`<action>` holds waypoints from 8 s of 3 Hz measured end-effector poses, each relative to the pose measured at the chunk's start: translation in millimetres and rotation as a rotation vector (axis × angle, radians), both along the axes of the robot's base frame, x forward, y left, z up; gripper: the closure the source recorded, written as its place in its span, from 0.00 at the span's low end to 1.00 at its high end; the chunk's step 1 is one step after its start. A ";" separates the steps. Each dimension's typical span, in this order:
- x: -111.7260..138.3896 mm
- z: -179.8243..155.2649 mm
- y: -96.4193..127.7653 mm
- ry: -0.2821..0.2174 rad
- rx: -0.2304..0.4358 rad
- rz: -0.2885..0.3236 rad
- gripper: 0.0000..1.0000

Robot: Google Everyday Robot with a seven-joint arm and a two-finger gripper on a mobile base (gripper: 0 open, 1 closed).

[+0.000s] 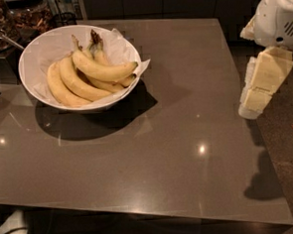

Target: Pick banana from white bowl

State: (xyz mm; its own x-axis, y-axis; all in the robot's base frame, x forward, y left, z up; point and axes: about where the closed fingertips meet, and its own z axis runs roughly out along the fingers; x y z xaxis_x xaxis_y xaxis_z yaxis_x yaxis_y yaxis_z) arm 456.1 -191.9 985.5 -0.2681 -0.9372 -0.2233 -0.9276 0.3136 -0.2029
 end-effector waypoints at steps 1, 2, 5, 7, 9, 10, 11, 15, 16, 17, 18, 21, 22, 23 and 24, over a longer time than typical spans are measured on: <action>25.2 4.9 32.6 0.048 0.026 -0.033 0.00; 31.2 5.9 37.9 0.029 0.042 -0.030 0.00; 74.7 9.3 144.8 0.062 0.073 0.148 0.00; 93.0 13.0 173.4 0.038 0.124 0.136 0.00; 127.4 10.3 234.5 0.083 0.146 0.171 0.00; 143.8 1.0 262.0 0.103 0.142 0.187 0.00; 158.7 -10.4 275.4 0.124 0.146 0.176 0.00; 183.5 -55.4 279.6 0.238 0.167 0.080 0.30; 180.2 -64.0 287.6 0.255 0.146 0.092 0.35; 178.9 -71.7 294.3 0.268 0.126 0.105 0.31; 177.8 -75.0 294.7 0.265 0.104 0.117 0.50; 179.5 -65.1 289.9 0.201 0.116 0.136 1.00; 160.6 -42.0 275.9 0.131 0.130 0.171 1.00; 140.3 -23.6 272.1 0.087 0.131 0.224 1.00; 131.1 -23.6 274.4 0.091 0.135 0.236 1.00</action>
Offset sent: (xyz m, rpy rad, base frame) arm 0.0161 0.0222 0.0020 0.0120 0.0591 -0.0267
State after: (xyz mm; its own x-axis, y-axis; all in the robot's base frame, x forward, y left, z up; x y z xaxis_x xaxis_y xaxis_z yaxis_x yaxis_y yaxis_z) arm 587.2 82.4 961.8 -0.0710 -0.9393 -0.3356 -0.9906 0.1057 -0.0864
